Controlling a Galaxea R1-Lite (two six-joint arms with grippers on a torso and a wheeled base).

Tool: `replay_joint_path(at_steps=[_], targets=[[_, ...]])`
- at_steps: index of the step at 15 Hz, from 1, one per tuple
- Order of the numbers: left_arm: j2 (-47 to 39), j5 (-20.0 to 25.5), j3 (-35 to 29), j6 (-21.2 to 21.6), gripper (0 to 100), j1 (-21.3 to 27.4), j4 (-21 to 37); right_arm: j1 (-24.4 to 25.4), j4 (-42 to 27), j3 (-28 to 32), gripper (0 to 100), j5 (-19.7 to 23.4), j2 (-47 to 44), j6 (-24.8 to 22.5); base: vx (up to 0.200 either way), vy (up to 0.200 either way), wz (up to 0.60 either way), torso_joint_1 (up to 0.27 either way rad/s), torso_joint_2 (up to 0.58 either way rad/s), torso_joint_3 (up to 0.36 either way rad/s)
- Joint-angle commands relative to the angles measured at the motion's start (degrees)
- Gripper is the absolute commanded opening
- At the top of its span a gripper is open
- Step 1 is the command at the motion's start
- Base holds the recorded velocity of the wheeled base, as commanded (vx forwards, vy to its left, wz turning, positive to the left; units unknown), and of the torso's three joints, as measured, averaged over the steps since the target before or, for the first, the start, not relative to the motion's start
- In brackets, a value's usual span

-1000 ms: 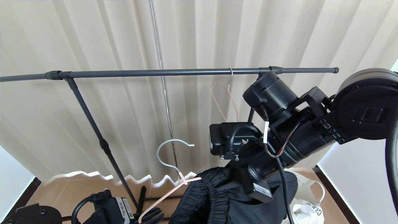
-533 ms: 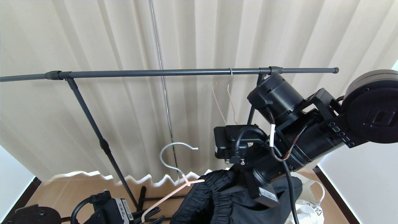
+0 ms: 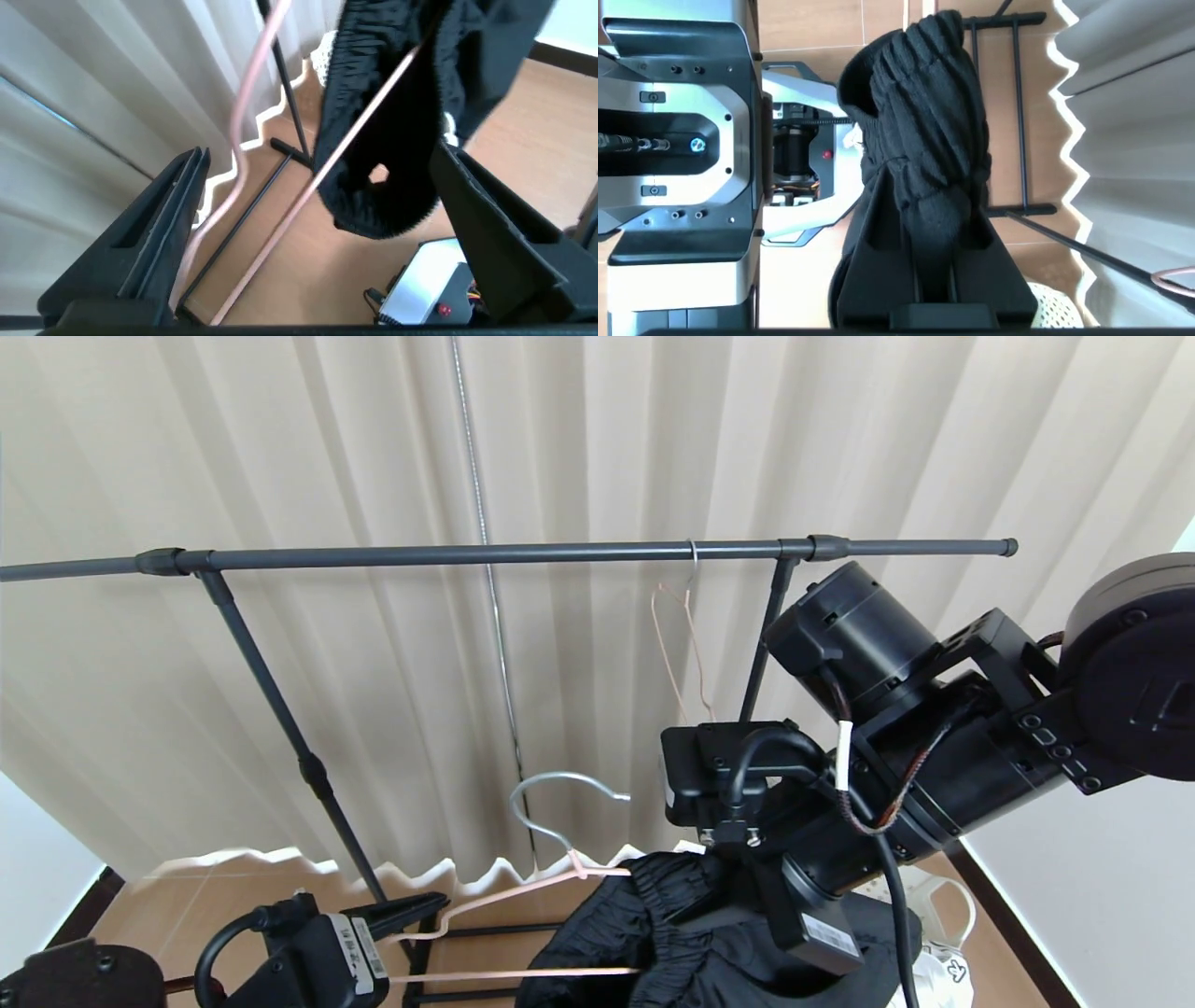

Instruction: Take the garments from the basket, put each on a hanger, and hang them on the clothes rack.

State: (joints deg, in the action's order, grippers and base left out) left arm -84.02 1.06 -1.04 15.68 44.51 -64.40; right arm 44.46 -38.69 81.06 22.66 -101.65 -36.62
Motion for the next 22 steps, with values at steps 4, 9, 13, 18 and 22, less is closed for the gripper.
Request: replay_joint_path(at_steps=[4, 9, 13, 18, 22], targets=[[1.8, 2.1, -1.4, -1.8, 100, -3.0, 0.0, 0.0, 0.0, -1.8, 0, -0.1, 2.2, 0.0, 0.000, 0.000, 0.00, 0.000, 0.00, 0.000], [5.8, 2.3, -5.1, -8.5, 100, -4.9, 0.1, 0.0, 0.0, -3.4, 0, -0.5, 4.0, 0.9, 0.000, 0.000, 0.00, 0.000, 0.00, 0.000], [8.3, 5.9, -7.4, -13.5, 100, -8.2, 0.2, 0.0, 1.0, -3.4, 0, -8.2, 4.1, 2.2, 0.000, 0.000, 0.00, 0.000, 0.00, 0.000], [6.8, 6.3, -7.5, -11.6, 100, -9.8, 1.6, 0.4, 9.7, -7.4, 0, -21.9, 7.5, 3.0, 0.000, 0.000, 0.00, 0.000, 0.00, 0.000], [4.3, 4.4, -6.7, -8.6, 100, -9.7, 2.0, 1.9, 25.3, -16.8, 0, -31.9, 10.4, 3.0, 0.000, 0.000, 0.00, 0.000, 0.00, 0.000]])
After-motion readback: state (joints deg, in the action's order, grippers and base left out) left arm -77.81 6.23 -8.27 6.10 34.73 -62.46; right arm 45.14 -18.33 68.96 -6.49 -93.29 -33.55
